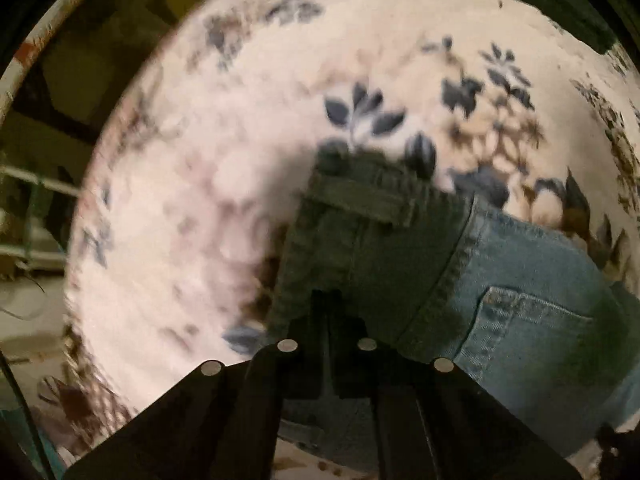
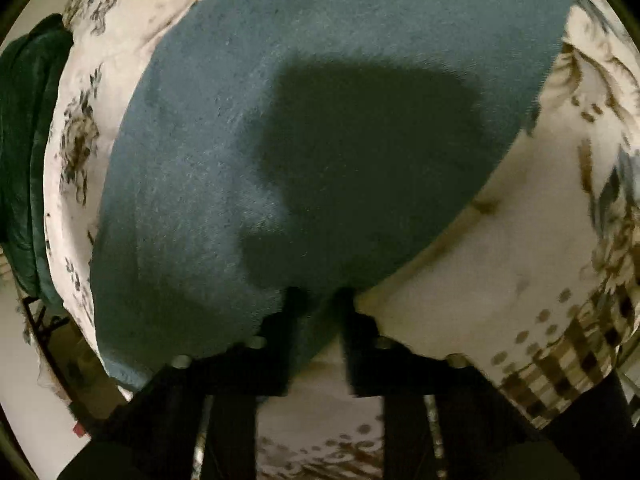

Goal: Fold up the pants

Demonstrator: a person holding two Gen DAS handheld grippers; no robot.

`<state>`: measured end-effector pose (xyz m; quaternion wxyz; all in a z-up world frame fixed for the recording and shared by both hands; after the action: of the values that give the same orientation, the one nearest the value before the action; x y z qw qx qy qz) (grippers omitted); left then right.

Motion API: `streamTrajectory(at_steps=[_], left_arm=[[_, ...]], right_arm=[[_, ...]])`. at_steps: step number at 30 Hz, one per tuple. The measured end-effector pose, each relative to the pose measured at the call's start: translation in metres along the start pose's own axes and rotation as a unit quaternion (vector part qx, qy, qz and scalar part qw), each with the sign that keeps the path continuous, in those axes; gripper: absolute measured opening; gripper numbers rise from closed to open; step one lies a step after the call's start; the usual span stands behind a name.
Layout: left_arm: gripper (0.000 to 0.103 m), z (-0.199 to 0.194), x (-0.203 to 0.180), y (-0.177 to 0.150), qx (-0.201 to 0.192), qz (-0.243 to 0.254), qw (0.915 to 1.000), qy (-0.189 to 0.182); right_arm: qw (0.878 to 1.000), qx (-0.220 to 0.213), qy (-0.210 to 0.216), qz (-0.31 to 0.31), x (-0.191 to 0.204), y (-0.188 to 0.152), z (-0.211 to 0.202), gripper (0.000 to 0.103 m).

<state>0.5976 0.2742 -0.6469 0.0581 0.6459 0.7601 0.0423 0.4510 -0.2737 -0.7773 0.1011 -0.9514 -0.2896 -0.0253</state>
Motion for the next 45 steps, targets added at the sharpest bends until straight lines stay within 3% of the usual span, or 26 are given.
streamTrajectory(at_steps=[3,5,6,7,9,10,12,14,15,16,18,21,23,26,28,33,35,36,37,38,39,41,42,45], left_arm=[[0.001,0.006,0.022,0.007,0.004,-0.004,0.9994,0.035],[0.002,0.018,0.037,0.006,0.017,-0.013,0.9985,0.05],[0.003,0.023,0.041,0.003,0.026,-0.022,0.9983,0.047],[0.003,0.021,0.041,0.003,0.027,-0.033,0.9985,0.035],[0.004,0.014,0.038,0.003,0.023,-0.039,0.9988,0.017],[0.009,0.009,0.035,0.003,0.023,-0.04,0.9989,0.011],[0.027,-0.009,0.021,0.006,0.001,-0.043,0.9988,-0.024],[0.048,-0.021,0.009,0.02,-0.023,-0.042,0.9977,-0.047],[0.054,-0.024,0.006,0.026,-0.029,-0.039,0.9972,-0.057],[0.062,-0.023,0.003,0.034,-0.031,-0.035,0.9968,-0.065],[0.063,-0.01,-0.005,0.05,-0.015,-0.035,0.9945,-0.097],[0.064,0.026,-0.004,0.063,0.038,-0.051,0.9897,-0.128],[0.075,0.041,-0.001,0.07,0.058,-0.074,0.9842,-0.15],[0.075,0.051,0.007,0.077,0.063,-0.101,0.9787,-0.167],[0.074,0.052,0.006,0.079,0.059,-0.095,0.9798,-0.166],[0.074,0.044,-0.004,0.079,0.032,-0.061,0.988,-0.138],[0.074,0.042,-0.007,0.078,0.028,-0.063,0.9877,-0.141],[0.074,0.043,-0.007,0.078,0.027,-0.063,0.9873,-0.143],[0.074,0.042,-0.007,0.078,0.027,-0.064,0.9871,-0.145],[0.074,0.042,-0.007,0.078,0.026,-0.066,0.9866,-0.147],[0.074,0.042,-0.007,0.078,0.026,-0.068,0.9861,-0.15],[0.075,0.044,-0.005,0.078,0.024,-0.071,0.9853,-0.154],[0.075,0.045,-0.005,0.079,0.023,-0.072,0.9853,-0.153],[0.076,0.046,-0.003,0.078,0.024,-0.08,0.9845,-0.154]], right_arm=[[0.999,-0.029,-0.011,-0.045,0.008,-0.009,-0.014,0.01],[0.999,-0.018,-0.018,-0.045,0.002,-0.014,-0.01,0.009],[0.998,-0.003,-0.033,-0.044,-0.003,-0.015,-0.001,0.009],[0.997,0.016,-0.058,-0.045,-0.006,-0.014,0.009,0.0],[0.994,0.095,-0.058,-0.018,-0.018,-0.022,0.039,0.001],[0.992,0.114,-0.052,-0.011,-0.018,-0.023,0.043,0.001],[0.991,0.121,-0.038,-0.029,-0.007,-0.025,0.031,0.002],[0.992,0.098,-0.033,-0.077,0.012,-0.027,0.008,0.01],[0.991,0.085,-0.038,-0.099,0.021,-0.028,-0.002,0.023],[0.988,0.069,-0.039,-0.13,0.035,-0.031,-0.015,0.042],[0.981,0.056,-0.023,-0.184,0.074,-0.035,-0.031,0.069],[0.969,0.05,-0.005,-0.242,0.138,-0.033,-0.036,0.072],[0.961,0.052,0.002,-0.272,0.18,-0.027,-0.033,0.072],[0.942,0.037,-0.007,-0.334,0.25,-0.016,-0.025,0.072],[0.919,0.045,-0.024,-0.391,0.289,-0.011,-0.014,0.072],[0.84,0.131,-0.077,-0.52,0.327,-0.018,0.03,0.072],[0.809,0.15,-0.089,-0.562,0.325,-0.03,0.036,0.061],[0.799,0.149,-0.088,-0.576,0.32,-0.035,0.034,0.038],[0.794,0.138,-0.096,-0.584,0.319,-0.037,0.032,0.026],[0.801,0.115,-0.1,-0.579,0.321,-0.032,0.028,0.013],[0.822,0.088,-0.089,-0.555,0.323,-0.02,0.018,0.008],[0.85,0.06,-0.069,-0.518,0.325,-0.004,0.007,0.006],[0.87,0.068,-0.055,-0.485,0.321,0.005,0.008,0.005],[0.886,0.103,-0.048,-0.45,0.313,0.011,0.023,0.005]])
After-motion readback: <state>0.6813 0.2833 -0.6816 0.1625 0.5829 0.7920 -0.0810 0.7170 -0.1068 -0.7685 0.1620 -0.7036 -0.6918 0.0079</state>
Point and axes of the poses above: each gripper's, at about its wrist camera, not at the fingertips, and z roughly the way its jaws point, x to its left, y to its top, the point moved 7 cm from there along z, roughly the way its jaws point, and after that the axes turned 11 degrees about -y, right-handed, at the moved point
